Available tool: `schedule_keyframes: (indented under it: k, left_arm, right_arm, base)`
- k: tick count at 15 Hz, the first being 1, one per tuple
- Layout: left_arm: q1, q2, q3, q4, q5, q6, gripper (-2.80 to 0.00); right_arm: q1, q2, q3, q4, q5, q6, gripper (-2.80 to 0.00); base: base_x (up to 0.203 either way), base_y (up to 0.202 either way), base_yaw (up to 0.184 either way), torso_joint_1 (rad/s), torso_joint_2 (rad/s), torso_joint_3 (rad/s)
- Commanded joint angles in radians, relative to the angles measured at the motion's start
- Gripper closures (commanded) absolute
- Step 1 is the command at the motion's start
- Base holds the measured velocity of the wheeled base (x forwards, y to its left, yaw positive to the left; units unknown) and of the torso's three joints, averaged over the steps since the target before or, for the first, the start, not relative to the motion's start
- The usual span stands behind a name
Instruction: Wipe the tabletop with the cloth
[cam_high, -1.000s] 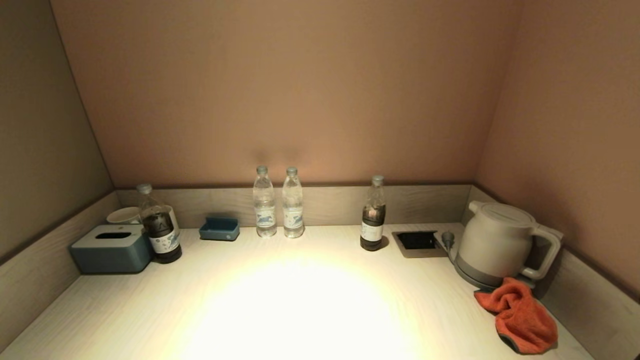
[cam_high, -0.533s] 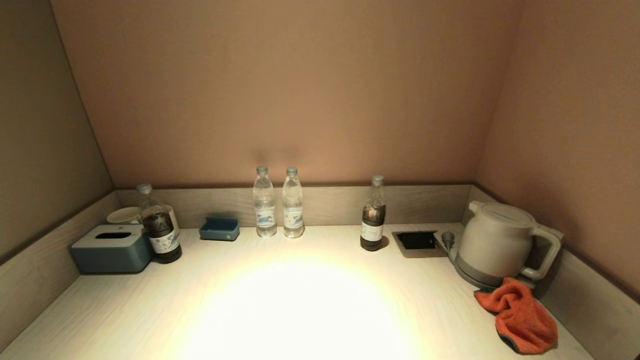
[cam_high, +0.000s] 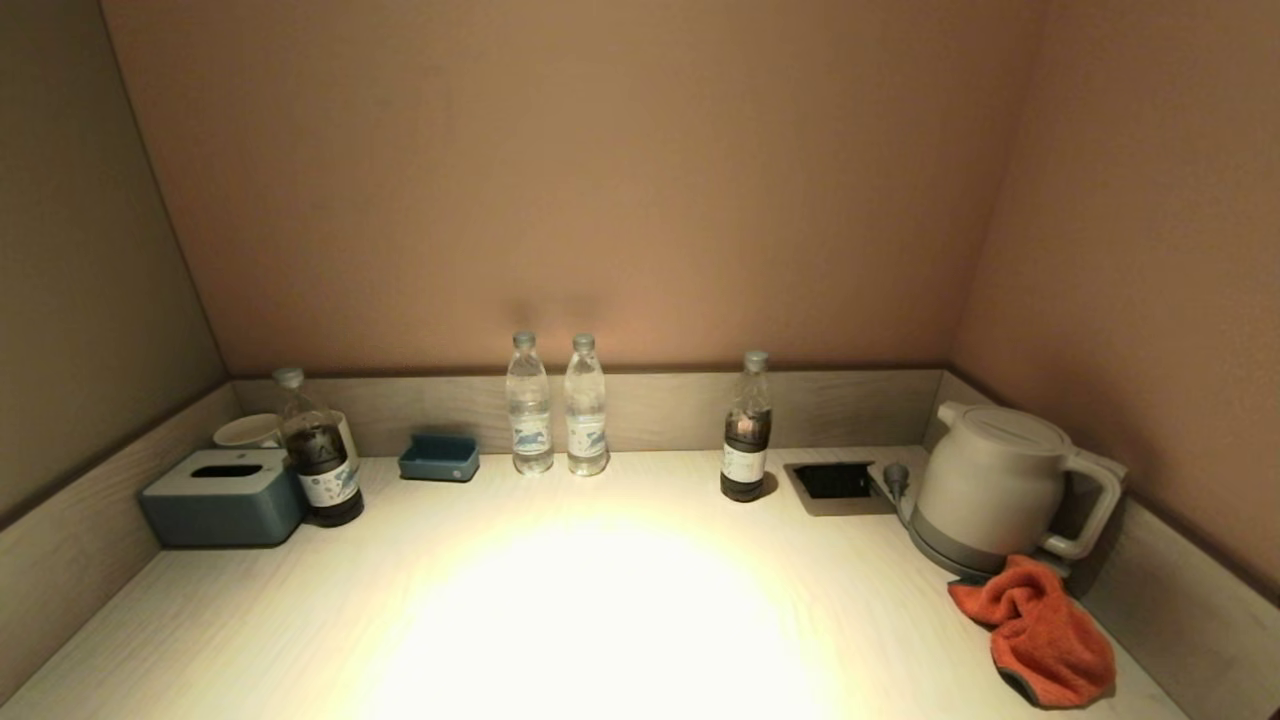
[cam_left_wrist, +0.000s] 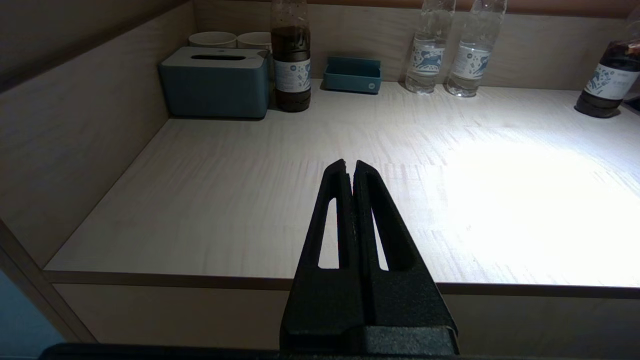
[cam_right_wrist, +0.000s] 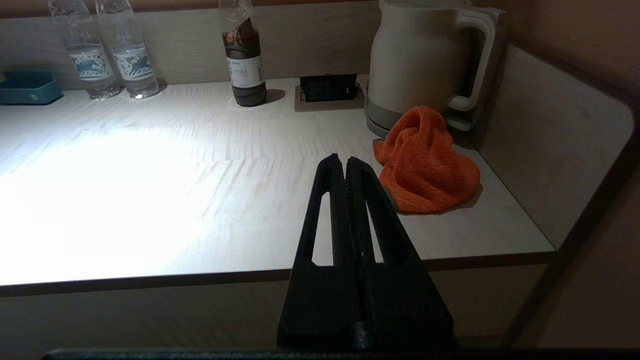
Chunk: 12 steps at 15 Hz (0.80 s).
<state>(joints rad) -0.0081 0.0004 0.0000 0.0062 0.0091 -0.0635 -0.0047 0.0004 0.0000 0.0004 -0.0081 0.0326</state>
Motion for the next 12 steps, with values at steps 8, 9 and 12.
schedule_keyframes:
  k: [8,9,12]
  left_arm:
    - [0.000,0.000,0.000,0.000,0.000,-0.001,0.00]
    - [0.000,0.000,0.000,0.000,0.000,-0.001,0.00]
    - [0.000,0.000,0.000,0.000,0.000,-0.001,0.00]
  right_arm:
    - [0.000,0.000,0.000,0.000,0.000,0.000,0.00]
    - [0.000,0.000,0.000,0.000,0.000,-0.002,0.00]
    - [0.000,0.000,0.000,0.000,0.000,-0.001,0.00]
  base:
    - [0.000,0.000,0.000,0.000,0.00,0.000]
    - [0.000,0.000,0.000,0.000,0.00,0.000]
    - [0.000,0.000,0.000,0.000,0.00,0.000]
